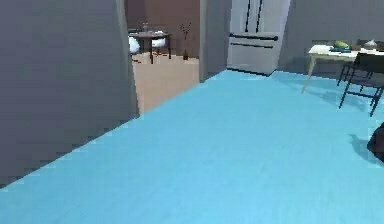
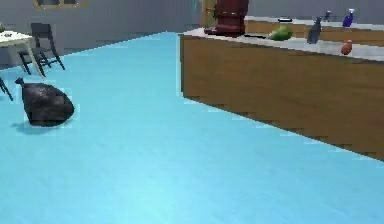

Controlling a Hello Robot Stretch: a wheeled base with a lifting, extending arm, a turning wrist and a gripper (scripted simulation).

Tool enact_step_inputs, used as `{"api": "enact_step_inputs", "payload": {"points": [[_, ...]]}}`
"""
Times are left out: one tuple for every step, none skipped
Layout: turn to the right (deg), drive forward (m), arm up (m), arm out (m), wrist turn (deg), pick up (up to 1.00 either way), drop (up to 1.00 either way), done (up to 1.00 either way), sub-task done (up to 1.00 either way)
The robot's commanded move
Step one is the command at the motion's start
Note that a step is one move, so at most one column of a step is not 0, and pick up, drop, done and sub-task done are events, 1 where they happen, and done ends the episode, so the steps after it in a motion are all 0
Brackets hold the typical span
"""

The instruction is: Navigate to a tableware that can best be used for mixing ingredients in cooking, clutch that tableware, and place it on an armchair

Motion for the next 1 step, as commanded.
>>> {"api": "enact_step_inputs", "payload": {"points": [[0.0,1.0,0.0,0.0,0.0,0.0,0.0,0.0,0.0]]}}
